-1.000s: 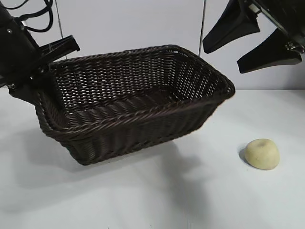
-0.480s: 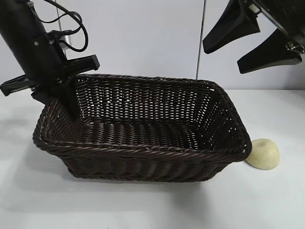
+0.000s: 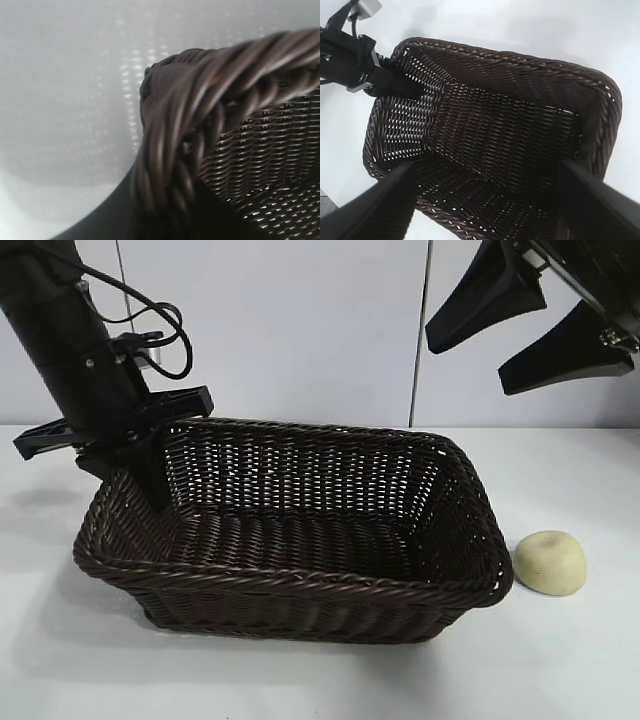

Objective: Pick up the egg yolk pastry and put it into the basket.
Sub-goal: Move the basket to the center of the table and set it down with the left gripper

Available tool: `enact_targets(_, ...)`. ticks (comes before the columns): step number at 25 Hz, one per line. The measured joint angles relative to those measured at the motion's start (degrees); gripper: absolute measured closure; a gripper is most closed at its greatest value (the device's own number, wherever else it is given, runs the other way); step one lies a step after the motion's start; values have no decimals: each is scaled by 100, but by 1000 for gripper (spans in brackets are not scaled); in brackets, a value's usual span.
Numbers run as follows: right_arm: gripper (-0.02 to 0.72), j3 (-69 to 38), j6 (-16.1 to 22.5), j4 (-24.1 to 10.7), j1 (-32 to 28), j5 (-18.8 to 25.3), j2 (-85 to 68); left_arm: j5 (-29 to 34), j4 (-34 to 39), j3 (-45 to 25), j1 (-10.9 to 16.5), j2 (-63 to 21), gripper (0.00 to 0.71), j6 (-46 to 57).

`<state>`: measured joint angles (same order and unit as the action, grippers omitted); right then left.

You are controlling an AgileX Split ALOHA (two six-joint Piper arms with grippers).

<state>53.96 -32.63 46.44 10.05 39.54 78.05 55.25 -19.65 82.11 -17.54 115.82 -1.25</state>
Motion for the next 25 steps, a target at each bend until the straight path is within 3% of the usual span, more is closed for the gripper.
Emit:
enact_targets(10,142,0,0,-21,0,0,0,-142,-5,0,0,7,608,-13)
enact_targets(13,142,0,0,-21,0,0,0,-142,-31,0,0,7,567,-13)
enact_targets(15,142,0,0,-26,0,0,0,-148,-36,0,0,7,490,-13)
enact_targets(20,142,0,0,-26,0,0,0,-185,-71,23,0,7,199,-13)
enact_targets(22,142,0,0,-26,0,0,0,-151,-59,30,0,-5,143,-13)
enact_targets(25,142,0,0,-26,0,0,0,40,38,100,0,-55,118,-13)
